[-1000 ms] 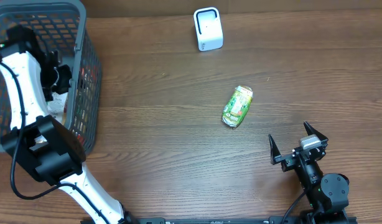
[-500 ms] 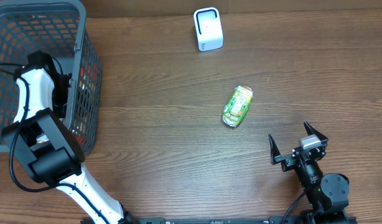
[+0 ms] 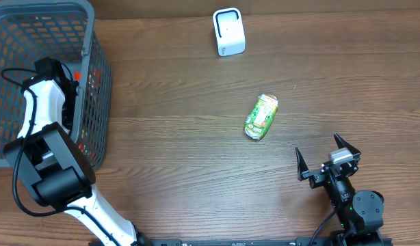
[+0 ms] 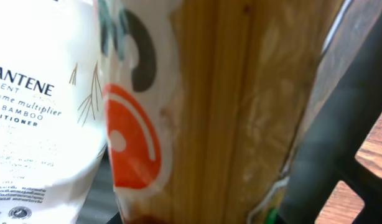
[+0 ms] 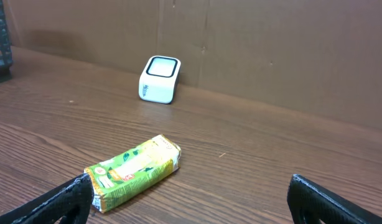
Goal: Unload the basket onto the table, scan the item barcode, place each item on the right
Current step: 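Reach the left gripper back into the basket for the spaghetti pack, then lift the San Remo spaghetti pack and lay it beside the carton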
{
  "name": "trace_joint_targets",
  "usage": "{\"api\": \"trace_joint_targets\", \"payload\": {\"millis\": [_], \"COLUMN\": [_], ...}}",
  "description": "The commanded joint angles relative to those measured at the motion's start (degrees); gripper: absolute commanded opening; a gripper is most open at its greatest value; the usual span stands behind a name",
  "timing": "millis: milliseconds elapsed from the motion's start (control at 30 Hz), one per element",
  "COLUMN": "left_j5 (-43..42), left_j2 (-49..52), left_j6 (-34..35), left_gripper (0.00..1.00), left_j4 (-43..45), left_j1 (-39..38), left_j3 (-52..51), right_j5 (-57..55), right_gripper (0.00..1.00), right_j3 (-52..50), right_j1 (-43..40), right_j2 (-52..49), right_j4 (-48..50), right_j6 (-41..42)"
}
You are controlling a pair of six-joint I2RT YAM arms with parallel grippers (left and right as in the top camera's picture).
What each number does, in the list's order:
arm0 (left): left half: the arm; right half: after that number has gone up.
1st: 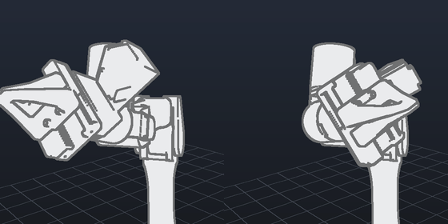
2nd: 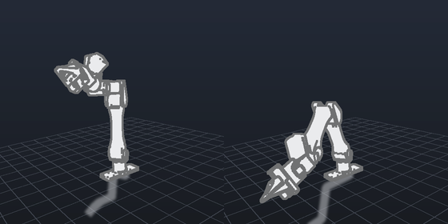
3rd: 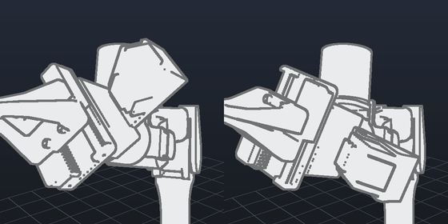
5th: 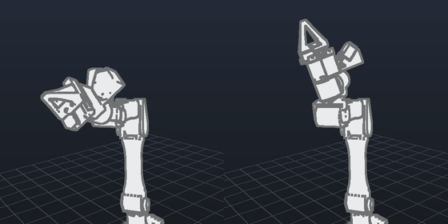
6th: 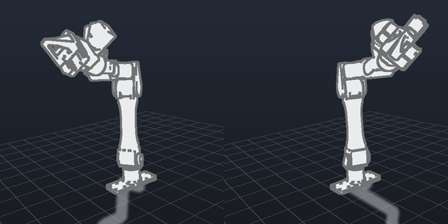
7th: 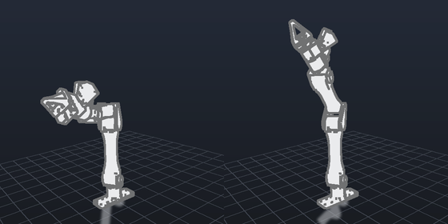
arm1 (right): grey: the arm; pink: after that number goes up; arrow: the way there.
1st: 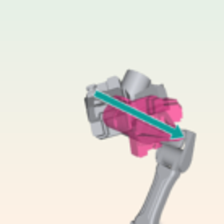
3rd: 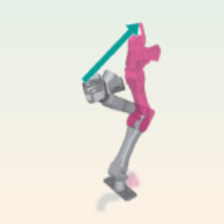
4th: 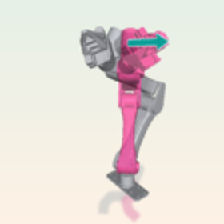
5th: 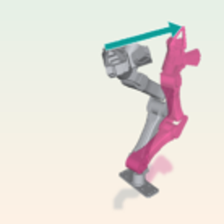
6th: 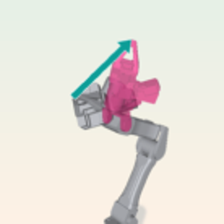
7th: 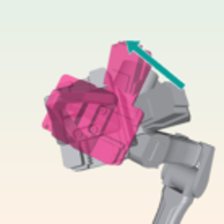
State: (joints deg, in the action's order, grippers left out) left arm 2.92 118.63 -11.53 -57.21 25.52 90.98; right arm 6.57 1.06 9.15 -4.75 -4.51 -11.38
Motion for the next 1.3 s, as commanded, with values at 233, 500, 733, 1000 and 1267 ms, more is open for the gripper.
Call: {"api": "trace_joint_targets", "payload": {"millis": [233, 500, 733, 1000, 1267], "left_j5": [0.33, -6.14, -12.48, -45.38, -37.90], "left_j2": [2.75, 2.64, 0.26, -2.01, -1.53], "left_j6": [15.80, 18.12, 24.48, 37.51, 37.24], "left_gripper": [0.04, 0.04, 0.04, 0.04, 0.04], "left_j4": [-18.49, -28.15, -31.34, -30.93, -34.88], "left_j1": [0.04, 0.04, 0.04, -3.85, -21.55], "left_j3": [30.97, 61.79, 75.87, 77.59, 76.87], "right_j5": [-0.52, -0.52, -0.52, -0.52, -0.52], "right_gripper": [1.00, 1.00, 1.00, 1.00, 1.00], "right_j3": [-0.59, -0.59, -0.59, -0.59, -0.59], "right_j1": [0.33, 0.33, 0.33, 0.33, 0.33], "right_j2": [0.42, 0.42, 0.42, 0.42, 0.42], "right_j4": [0.28, 0.28, 0.28, 0.28, 0.26], "right_j6": [-0.04, -0.04, -0.04, -0.04, -0.02]}}
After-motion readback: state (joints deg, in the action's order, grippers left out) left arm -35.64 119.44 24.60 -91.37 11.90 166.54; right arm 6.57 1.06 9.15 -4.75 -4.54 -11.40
